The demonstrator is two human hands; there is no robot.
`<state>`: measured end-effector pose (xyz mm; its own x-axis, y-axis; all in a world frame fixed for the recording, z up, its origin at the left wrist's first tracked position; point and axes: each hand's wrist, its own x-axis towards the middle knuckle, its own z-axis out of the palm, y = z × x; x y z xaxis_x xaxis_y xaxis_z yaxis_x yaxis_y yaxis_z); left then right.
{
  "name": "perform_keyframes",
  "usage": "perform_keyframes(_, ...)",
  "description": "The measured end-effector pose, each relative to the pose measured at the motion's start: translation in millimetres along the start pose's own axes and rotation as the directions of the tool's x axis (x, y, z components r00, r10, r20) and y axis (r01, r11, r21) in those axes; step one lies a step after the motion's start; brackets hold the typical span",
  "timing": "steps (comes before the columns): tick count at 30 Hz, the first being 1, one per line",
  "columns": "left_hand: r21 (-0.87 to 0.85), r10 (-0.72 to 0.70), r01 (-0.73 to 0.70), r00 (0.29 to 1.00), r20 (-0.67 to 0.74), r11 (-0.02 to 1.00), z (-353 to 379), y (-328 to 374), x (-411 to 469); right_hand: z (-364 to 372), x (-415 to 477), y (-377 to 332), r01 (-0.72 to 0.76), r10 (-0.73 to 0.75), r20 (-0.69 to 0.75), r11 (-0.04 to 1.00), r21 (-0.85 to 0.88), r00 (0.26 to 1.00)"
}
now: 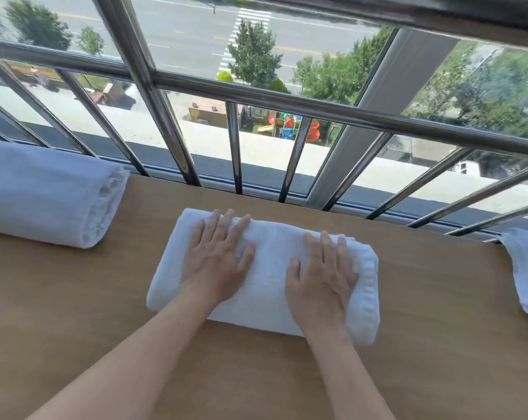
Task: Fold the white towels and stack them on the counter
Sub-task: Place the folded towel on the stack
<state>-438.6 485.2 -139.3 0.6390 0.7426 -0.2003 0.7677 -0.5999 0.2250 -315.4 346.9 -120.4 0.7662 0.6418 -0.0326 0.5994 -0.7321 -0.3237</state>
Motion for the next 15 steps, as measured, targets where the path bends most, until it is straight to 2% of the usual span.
perform_keyframes(5, 0.027, -0.023, 0.023, 1.000, -0.001, 0.999, 1.1, 3.1, 0.2, -1.8, 15.6, 21.1, -0.019, 0.031, 0.199, 0.998, -0.062, 0.979)
perform_keyframes(9, 0.040, -0.012, 0.012, 1.000, -0.009, 0.999, 1.1, 3.2, -3.0, -1.0, 47.6, 26.7, -0.079, 0.090, 0.223, 0.995, -0.056, 0.971)
perform_keyframes(12, 0.043, -0.004, 0.004, 1.000, -0.013, 0.999, 0.4, 3.3, -4.9, -3.1, 63.7, 25.7, -0.095, 0.117, 0.163, 0.986, -0.139, 0.980)
perform_keyframes(15, 0.053, -0.013, 0.014, 1.000, -0.019, 0.998, -0.5, 2.9, -6.9, -2.9, 68.1, 19.8, -0.020, 0.017, -0.017, 0.978, -0.207, 1.000)
